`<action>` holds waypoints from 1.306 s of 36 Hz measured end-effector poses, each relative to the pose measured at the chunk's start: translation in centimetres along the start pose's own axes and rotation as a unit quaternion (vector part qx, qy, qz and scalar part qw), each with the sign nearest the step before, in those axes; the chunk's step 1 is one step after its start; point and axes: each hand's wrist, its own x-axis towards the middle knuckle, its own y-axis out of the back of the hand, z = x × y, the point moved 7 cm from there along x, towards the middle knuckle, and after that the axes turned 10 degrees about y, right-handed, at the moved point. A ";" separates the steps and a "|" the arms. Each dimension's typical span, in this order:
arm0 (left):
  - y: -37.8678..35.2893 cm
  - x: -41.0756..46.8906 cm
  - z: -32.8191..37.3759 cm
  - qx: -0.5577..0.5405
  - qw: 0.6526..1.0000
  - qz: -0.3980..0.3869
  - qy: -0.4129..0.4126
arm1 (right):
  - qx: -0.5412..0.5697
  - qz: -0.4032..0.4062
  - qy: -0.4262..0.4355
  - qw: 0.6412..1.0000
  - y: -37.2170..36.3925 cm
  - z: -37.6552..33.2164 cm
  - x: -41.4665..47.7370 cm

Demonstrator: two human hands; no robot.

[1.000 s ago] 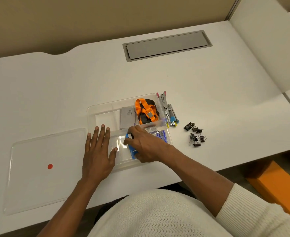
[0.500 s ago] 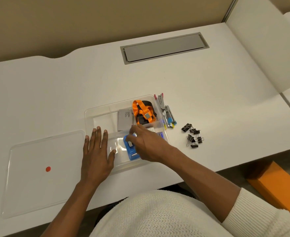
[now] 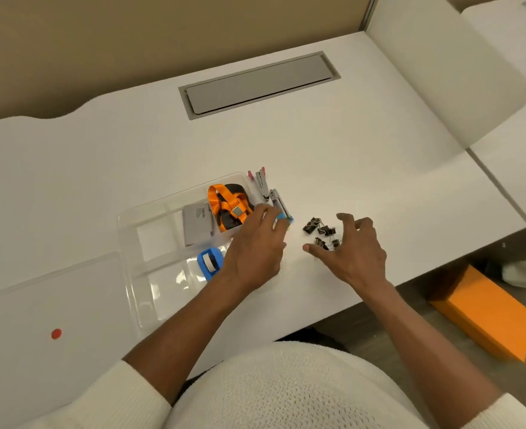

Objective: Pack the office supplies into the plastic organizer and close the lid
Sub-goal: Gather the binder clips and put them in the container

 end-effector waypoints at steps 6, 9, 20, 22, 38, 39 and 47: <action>-2.8 4.4 4.0 0.046 0.996 -0.058 -0.056 | 0.022 -0.027 0.001 0.999 -2.0 1.0 0.6; -4.3 5.7 5.3 0.044 0.993 -0.088 -0.065 | 0.024 -0.031 0.013 0.999 -2.7 1.0 0.8; -7.7 6.7 6.5 0.009 0.992 -0.104 -0.075 | 0.045 0.020 0.032 0.998 -4.6 2.0 1.7; -7.8 6.6 6.6 -0.010 0.993 -0.104 -0.056 | 0.070 0.030 0.030 0.997 -4.7 2.3 1.9; -8.3 7.2 5.0 -0.161 0.978 -0.109 0.069 | 0.172 0.027 0.077 0.982 -4.8 3.3 3.5; -8.3 7.3 5.0 -0.163 0.978 -0.112 0.069 | 0.173 0.025 0.078 0.981 -4.9 3.4 3.6; -8.3 7.3 5.3 -0.158 0.978 -0.122 0.063 | 0.163 -0.002 0.075 0.984 -4.7 3.1 4.1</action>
